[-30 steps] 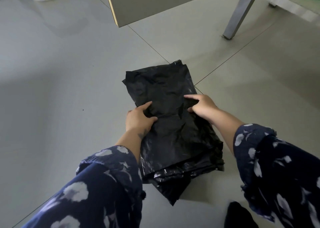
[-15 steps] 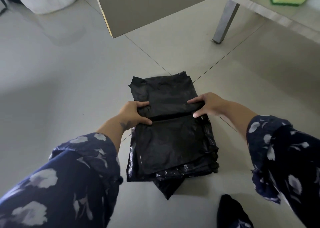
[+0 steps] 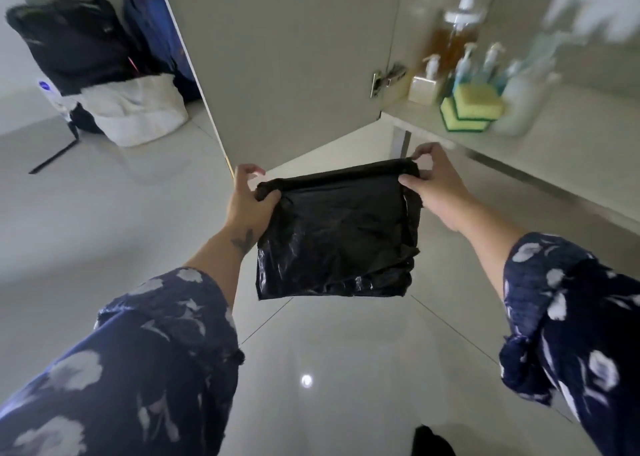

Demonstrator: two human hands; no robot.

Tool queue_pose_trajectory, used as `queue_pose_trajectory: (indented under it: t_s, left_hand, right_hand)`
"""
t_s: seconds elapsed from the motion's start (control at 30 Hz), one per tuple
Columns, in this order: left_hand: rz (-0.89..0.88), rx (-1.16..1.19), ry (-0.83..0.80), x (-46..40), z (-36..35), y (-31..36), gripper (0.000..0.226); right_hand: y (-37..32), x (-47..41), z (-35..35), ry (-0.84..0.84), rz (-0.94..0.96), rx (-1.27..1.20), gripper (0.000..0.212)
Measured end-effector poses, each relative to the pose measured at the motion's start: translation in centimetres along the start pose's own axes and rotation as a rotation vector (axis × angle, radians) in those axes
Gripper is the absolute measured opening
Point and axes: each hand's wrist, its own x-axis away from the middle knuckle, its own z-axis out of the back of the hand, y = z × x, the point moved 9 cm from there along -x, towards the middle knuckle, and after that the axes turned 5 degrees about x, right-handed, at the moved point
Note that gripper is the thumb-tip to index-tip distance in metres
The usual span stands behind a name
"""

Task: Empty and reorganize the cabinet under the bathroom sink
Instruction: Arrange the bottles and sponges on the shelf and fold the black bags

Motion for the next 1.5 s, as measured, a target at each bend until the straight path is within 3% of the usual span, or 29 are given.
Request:
queue_pose_trajectory:
  t_s: [0.17,0.23,0.33,0.5,0.67,0.87,1.0,1.13,1.37,1.5]
  left_hand:
    - [-0.151,-0.125,-0.033,1.5,-0.6,7.0,0.038]
    - [-0.132,-0.102,-0.076,2.4,-0.8,9.3,0.039]
    - [-0.088,-0.045,-0.206,4.5,-1.6,12.4,0.023]
    - [-0.171,-0.169,-0.364,7.5,-4.9,17.4,0.073]
    - [-0.222,-0.179,-0.427,8.2,-9.3,20.0,0.081]
    - [-0.323,-0.180,-0.489,6.2,-19.9,21.9,0.075]
    - [-0.332,-0.146,-0.562,1.8,-30.3,20.2,0.060]
    - [-0.395,-0.153,-0.627,-3.7,-41.4,20.6,0.058]
    - [-0.538,-0.232,-0.628,-10.2,-56.2,23.1,0.065]
    - [-0.522,-0.349,-0.712,-10.8,-62.4,20.1,0.077]
  right_hand:
    - [-5.4,2.5,4.0,0.082,0.121,0.097,0.033]
    - [-7.3,3.9,5.5,0.076,0.142,0.096,0.031]
    - [-8.6,6.4,8.0,-0.013,0.094,0.074,0.034]
    - [-10.1,10.2,12.0,-0.049,0.068,0.168,0.078]
    - [-9.5,11.7,16.3,0.022,0.074,0.343,0.086]
    - [-4.5,10.8,24.5,0.174,-0.049,0.460,0.086]
    - [1.6,7.6,30.4,0.245,-0.190,0.495,0.086]
    - [6.4,2.6,37.8,0.417,-0.275,0.494,0.085]
    - [12.4,-5.3,47.1,0.626,-0.303,0.357,0.076]
    - [16.6,-7.3,48.4,0.626,-0.356,0.466,0.066]
